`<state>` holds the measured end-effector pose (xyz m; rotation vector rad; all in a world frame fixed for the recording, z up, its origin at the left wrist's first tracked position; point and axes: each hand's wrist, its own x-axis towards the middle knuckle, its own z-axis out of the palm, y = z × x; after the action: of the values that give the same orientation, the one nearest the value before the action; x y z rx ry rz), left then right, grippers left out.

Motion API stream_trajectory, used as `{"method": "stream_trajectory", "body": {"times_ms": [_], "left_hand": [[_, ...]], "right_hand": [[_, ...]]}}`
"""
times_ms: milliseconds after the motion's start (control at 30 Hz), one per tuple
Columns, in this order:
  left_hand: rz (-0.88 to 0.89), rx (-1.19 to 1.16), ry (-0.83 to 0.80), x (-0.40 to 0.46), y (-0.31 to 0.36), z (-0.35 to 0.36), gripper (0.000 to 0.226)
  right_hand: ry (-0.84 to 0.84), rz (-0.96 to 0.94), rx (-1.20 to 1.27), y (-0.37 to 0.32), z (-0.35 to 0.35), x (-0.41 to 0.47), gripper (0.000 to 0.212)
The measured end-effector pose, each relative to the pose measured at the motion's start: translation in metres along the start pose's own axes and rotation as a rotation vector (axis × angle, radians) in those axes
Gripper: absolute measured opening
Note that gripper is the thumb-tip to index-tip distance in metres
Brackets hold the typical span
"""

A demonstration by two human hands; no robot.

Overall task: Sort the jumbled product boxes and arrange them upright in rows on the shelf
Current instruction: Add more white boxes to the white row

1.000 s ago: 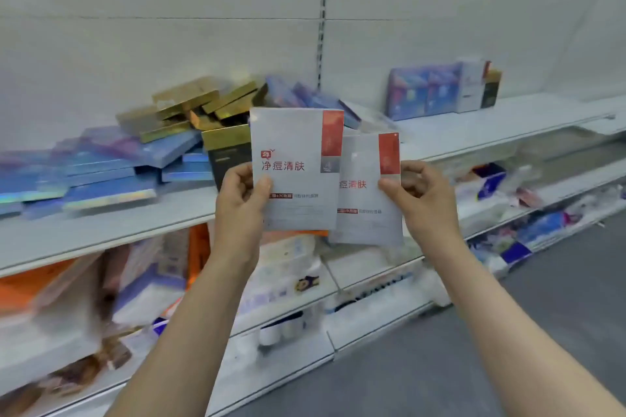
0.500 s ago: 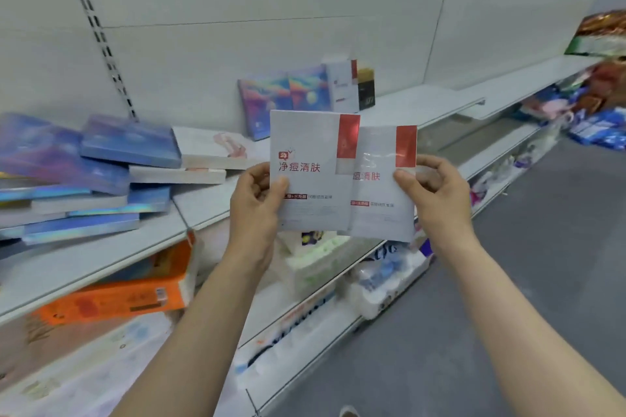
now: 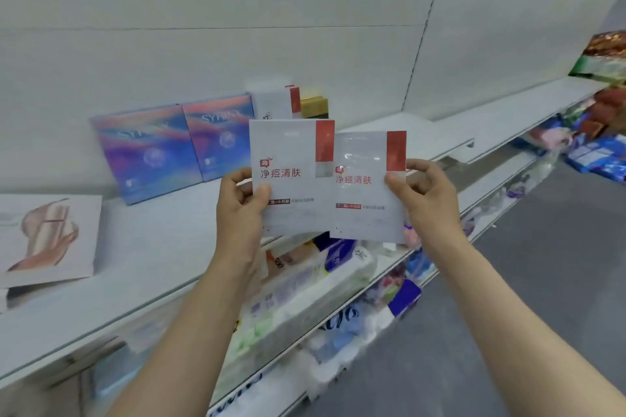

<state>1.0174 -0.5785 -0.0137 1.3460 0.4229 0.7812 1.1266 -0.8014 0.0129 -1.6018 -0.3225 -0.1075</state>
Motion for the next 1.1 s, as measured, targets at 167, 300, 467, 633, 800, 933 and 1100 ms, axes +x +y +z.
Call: {"method": "stream_trajectory", "body": {"times_ms": [167,300,467,633,800,933,1100], "left_hand": [[-0.010,-0.013,0.184,0.045,-0.024,0.024,0.024],[0.004,-0.005,0.363,0.064,-0.039,0.039,0.024],[0.010,0.025,0.551,0.071,-0.041,0.059,0.020],[0.027,0.053,0.672,0.073,-0.038,0.070,0.019],[0.036,0.089,0.700,0.084,-0.036,0.070,0.016],[0.040,0.112,0.688,0.093,-0.039,0.068,0.018],[0.048,0.072,0.643,0.107,-0.044,0.067,0.017]], "right_hand": [[-0.157,0.048,0.034,0.037,0.018,0.095,0.029],[-0.339,0.044,0.028,0.059,0.050,0.170,0.028],[-0.548,0.028,0.047,0.075,0.100,0.231,0.029],[-0.639,0.022,0.069,0.084,0.147,0.262,0.028],[-0.567,-0.030,-0.030,0.094,0.173,0.272,0.028],[-0.487,-0.064,-0.108,0.094,0.180,0.271,0.038],[-0.411,-0.204,-0.160,0.071,0.174,0.270,0.043]]}}
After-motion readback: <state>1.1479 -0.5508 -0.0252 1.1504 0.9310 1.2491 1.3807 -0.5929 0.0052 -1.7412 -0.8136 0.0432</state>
